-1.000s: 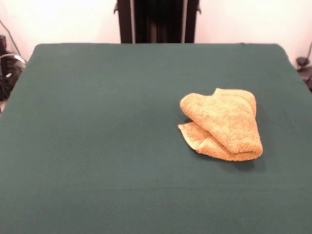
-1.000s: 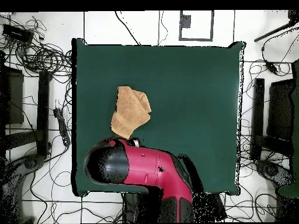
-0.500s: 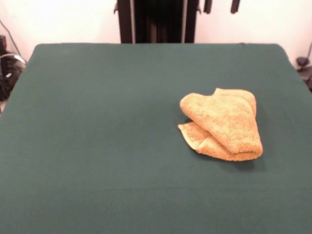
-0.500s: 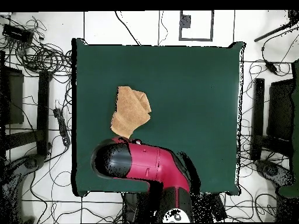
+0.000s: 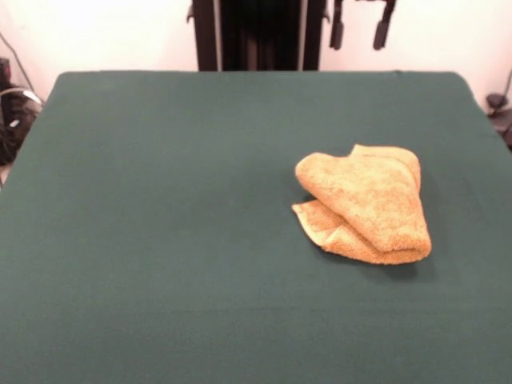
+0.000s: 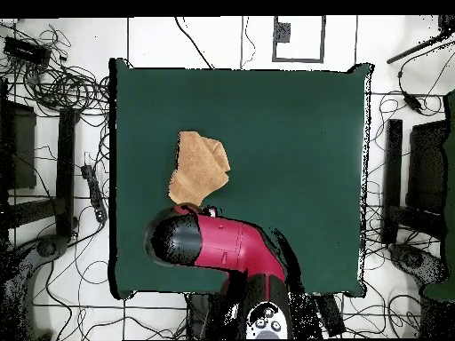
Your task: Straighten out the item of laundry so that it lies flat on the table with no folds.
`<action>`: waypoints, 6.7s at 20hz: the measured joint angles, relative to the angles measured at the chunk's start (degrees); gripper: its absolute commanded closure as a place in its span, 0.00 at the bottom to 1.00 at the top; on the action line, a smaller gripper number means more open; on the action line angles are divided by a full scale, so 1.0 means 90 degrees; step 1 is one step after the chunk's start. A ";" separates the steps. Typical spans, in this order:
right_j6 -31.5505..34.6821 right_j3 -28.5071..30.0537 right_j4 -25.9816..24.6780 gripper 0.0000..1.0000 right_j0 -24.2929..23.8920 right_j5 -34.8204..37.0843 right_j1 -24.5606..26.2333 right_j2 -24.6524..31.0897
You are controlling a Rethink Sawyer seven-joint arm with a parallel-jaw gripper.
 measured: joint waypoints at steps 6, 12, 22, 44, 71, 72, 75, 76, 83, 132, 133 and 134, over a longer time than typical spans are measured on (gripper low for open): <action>0.0000 -0.0001 0.0077 0.00 0.0001 -0.0183 0.0176 -0.0034; 0.0000 -0.0002 0.0105 0.00 0.0000 -0.0199 0.0313 -0.0109; 0.0000 -0.0003 0.0120 0.00 0.0040 -0.0201 0.0489 -0.0140; 0.0000 -0.0030 0.0169 0.00 0.0159 -0.0199 0.0511 -0.0159; 0.0000 -0.0295 0.0171 0.00 0.0149 -0.0618 0.0895 -0.0158; 0.0000 -0.0305 0.0171 0.00 0.0148 -0.0627 0.0904 -0.0158; 0.0000 -0.0373 0.0171 0.00 0.0141 -0.0650 0.0961 -0.0158; 0.0000 -0.0385 0.0171 0.00 0.0140 -0.0650 0.0973 -0.0158; 0.0000 -0.0556 0.0171 0.00 0.0127 -0.0692 0.1132 -0.0157; 0.0000 -0.0864 0.0220 0.00 -0.0154 -0.2053 0.1614 -0.0129; 0.0000 -0.0864 0.0218 0.00 -0.0154 -0.2086 0.1640 -0.0127; 0.0000 -0.0864 0.0218 0.00 -0.0154 -0.2099 0.1651 -0.0125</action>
